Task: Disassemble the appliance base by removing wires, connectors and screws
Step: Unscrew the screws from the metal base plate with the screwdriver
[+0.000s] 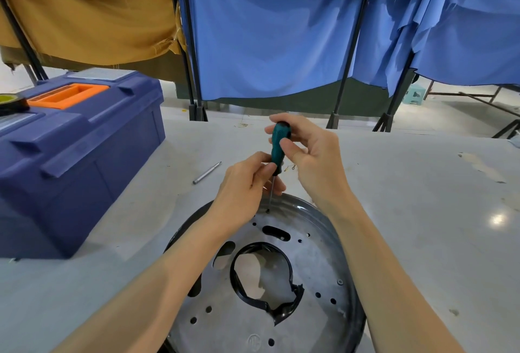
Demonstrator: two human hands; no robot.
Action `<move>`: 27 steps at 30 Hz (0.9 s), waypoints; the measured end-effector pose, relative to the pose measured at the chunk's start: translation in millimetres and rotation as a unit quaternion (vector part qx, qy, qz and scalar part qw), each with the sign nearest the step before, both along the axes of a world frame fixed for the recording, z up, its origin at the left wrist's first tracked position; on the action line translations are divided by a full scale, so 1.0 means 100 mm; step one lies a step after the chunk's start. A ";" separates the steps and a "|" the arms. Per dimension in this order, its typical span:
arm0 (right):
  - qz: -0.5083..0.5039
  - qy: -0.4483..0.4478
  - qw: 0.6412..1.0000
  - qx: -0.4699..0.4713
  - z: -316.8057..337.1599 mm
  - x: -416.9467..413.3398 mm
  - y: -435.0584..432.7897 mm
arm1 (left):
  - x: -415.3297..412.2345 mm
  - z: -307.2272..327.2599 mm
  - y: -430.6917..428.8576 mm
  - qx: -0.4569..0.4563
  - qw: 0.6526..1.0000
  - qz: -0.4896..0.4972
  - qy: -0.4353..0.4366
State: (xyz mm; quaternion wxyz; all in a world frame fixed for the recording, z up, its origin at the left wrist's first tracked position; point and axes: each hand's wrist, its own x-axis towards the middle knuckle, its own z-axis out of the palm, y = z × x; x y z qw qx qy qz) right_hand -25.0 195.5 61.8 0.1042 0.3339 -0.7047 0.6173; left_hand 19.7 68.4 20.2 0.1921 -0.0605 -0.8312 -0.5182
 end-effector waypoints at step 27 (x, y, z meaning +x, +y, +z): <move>-0.011 0.002 1.000 0.012 -0.02 0.02 -0.02 | 0.02 0.02 0.03 0.003 1.000 0.020 -0.009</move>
